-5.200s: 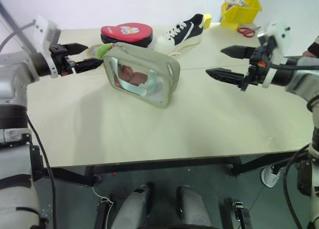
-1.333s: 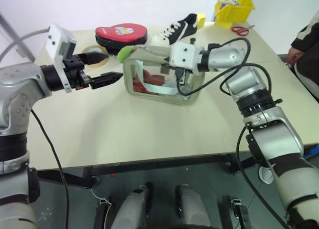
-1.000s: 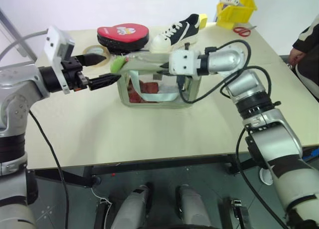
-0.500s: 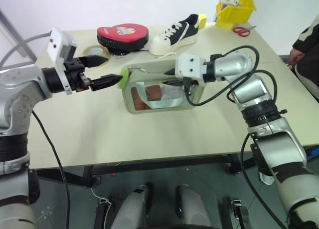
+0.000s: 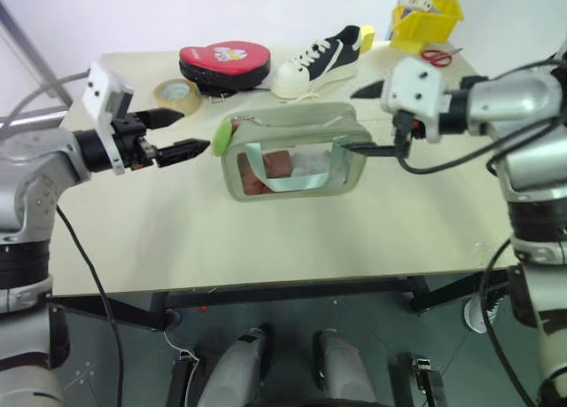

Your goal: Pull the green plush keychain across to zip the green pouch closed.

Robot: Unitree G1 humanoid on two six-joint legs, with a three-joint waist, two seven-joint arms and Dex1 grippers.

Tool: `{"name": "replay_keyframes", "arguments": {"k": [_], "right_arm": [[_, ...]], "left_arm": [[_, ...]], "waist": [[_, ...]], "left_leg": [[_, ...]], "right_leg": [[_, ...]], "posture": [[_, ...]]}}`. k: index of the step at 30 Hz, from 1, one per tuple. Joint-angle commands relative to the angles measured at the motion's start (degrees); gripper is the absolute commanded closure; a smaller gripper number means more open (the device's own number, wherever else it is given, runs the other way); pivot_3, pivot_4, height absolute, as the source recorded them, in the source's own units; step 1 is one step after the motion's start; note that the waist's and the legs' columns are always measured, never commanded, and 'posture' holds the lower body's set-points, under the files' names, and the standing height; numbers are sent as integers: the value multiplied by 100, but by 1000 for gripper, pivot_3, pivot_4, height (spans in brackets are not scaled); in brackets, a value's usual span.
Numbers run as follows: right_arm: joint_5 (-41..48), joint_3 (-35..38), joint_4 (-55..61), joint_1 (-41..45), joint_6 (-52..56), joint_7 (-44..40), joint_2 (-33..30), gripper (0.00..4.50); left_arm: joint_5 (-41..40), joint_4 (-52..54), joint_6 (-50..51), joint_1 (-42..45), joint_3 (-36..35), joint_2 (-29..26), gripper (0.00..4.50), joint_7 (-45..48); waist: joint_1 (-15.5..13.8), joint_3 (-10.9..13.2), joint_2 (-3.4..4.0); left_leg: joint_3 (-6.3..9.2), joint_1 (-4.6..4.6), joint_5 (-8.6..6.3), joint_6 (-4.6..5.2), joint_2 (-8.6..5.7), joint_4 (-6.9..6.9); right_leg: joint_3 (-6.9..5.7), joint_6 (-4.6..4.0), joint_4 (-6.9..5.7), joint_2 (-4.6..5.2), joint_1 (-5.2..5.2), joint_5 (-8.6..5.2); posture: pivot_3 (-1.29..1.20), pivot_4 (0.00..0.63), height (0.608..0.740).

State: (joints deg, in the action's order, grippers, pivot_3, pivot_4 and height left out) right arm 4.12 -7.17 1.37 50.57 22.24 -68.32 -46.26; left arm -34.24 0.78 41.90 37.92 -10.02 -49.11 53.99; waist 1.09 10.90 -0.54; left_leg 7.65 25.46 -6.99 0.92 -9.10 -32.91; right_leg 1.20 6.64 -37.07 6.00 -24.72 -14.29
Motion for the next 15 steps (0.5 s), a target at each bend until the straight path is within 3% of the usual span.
{"name": "replay_keyframes", "arguments": {"k": [1,6,7,9,15], "right_arm": [[43,116,230,-109,29,210,-9,299],[-222,32,-560,-190,-428,607,81,299],[-225,25,-685,-173,-497,633,103,528],[-213,13,-820,-149,-586,649,144,1197],[-156,-13,-721,-201,-585,632,205,4316]], "left_arm": [[83,-57,-154,231,-30,-49,0,56],[77,-35,-96,365,92,24,0,157],[70,12,-70,362,107,55,0,138],[82,87,-30,345,157,86,0,105],[147,302,-12,100,281,106,0,88]], "waist": [[-3,0,0],[-13,0,0],[-13,0,0],[-13,1,-1],[9,1,-1]], "left_leg": [[0,0,0,0,0,0],[-4,2,0,1,-1,-1],[-4,2,-1,1,-1,-1],[-4,2,-1,1,-1,-1],[-4,2,-1,2,0,-1]], "right_leg": [[0,-2,0,1,0,-1],[-2,-2,7,4,1,-1],[-2,-2,8,4,2,-1],[-2,-1,8,3,2,0],[-2,0,6,-1,0,0]], "posture": [[0,150,740],[0,150,740],[0,150,740],[0,150,740],[0,150,740]]}}
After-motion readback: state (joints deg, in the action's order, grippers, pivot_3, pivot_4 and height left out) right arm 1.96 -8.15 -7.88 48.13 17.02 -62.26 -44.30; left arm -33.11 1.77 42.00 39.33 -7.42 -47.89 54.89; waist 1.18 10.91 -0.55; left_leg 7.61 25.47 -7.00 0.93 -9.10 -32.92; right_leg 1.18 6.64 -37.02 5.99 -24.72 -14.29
